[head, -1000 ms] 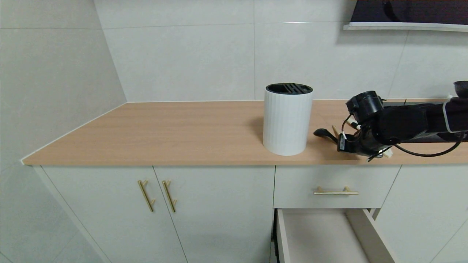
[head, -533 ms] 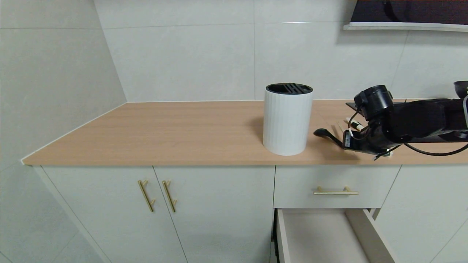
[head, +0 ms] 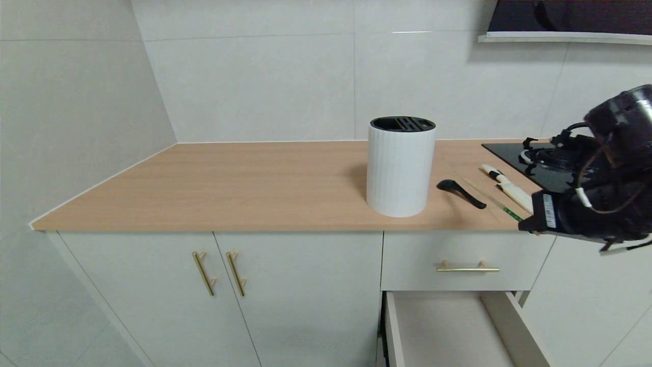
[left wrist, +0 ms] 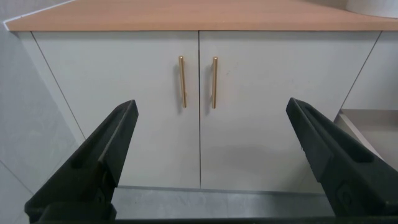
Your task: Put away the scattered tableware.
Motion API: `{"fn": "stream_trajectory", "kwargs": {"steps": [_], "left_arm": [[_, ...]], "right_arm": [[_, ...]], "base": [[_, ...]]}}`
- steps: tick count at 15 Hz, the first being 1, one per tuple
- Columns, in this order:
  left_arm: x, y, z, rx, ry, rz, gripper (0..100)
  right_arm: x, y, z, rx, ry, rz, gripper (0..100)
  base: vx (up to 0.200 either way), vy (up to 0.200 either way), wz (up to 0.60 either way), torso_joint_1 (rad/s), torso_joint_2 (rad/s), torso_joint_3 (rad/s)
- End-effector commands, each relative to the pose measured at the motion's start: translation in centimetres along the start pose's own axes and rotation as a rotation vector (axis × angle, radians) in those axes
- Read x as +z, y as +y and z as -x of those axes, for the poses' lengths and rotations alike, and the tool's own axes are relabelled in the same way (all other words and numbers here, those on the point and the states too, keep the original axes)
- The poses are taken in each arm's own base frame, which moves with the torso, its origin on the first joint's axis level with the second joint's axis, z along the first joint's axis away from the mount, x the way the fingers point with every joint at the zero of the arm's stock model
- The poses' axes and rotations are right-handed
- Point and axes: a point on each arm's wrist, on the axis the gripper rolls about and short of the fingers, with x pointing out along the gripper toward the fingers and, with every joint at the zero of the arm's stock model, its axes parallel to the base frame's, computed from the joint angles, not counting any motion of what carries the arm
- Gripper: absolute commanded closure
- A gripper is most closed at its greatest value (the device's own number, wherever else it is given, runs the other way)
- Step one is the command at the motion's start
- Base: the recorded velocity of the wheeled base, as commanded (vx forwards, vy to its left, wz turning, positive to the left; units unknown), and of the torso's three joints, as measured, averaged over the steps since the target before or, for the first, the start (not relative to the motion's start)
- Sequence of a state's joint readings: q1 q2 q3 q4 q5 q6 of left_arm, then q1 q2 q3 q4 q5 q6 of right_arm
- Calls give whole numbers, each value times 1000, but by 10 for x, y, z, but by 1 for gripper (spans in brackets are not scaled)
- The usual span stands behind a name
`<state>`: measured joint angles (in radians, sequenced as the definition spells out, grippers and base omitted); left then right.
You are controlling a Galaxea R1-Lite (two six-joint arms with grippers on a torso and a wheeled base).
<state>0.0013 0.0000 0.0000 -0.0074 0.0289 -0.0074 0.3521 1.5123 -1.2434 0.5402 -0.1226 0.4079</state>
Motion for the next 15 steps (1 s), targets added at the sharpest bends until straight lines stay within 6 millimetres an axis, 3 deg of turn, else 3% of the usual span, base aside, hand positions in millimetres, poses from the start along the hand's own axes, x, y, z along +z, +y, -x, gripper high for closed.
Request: {"fn": "stream_trajectory", "kwargs": {"steps": [1, 3, 7, 8, 15], "left_arm": [[0, 0, 0, 0, 0, 0, 0], [0, 0, 0, 0, 0, 0, 0], [0, 0, 0, 0, 0, 0, 0], [0, 0, 0, 0, 0, 0, 0], [0, 0, 0, 0, 0, 0, 0]], "right_arm": [[-20, -9, 55, 127, -2, 26, 100], [-27, -11, 62, 153, 59, 79, 100], [-37, -12, 55, 197, 181, 163, 100], [-44, -13, 43, 242, 256, 227, 100], [-46, -5, -7, 188, 423, 233, 100]], "base": [[0, 0, 0, 0, 0, 0], [0, 0, 0, 0, 0, 0], [0, 0, 0, 0, 0, 0], [0, 0, 0, 0, 0, 0], [0, 0, 0, 0, 0, 0]]}}
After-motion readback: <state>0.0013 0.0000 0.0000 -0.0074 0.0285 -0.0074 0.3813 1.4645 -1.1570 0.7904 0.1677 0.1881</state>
